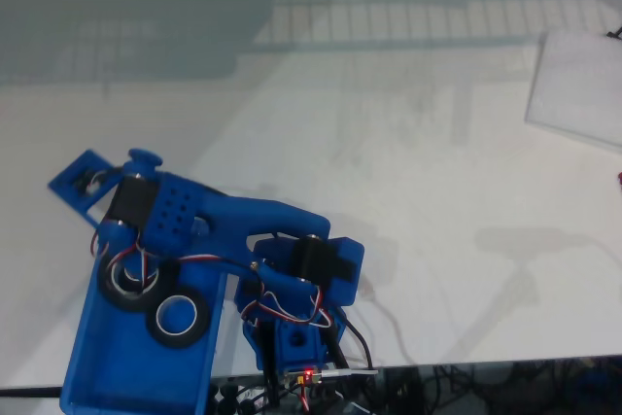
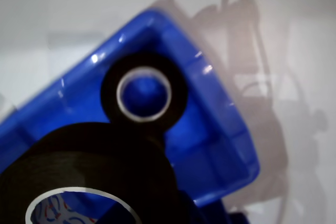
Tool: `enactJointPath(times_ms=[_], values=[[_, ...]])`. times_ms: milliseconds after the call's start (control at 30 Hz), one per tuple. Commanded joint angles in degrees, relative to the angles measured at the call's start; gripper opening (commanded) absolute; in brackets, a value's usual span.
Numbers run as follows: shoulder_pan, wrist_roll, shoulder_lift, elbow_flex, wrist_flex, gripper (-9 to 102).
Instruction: Grasp all tape and put them in the bin.
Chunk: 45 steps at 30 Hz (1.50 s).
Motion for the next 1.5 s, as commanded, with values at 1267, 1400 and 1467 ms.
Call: enactJointPath(times_ms=[1267,1400,1467], values=[[9.9,4.2,0.6,-0.4,-11.2,31],[22.6,5.2,4.4,1.6,-19.8,29],[29.6,6.1,7.6,4.5,-25.5,29]])
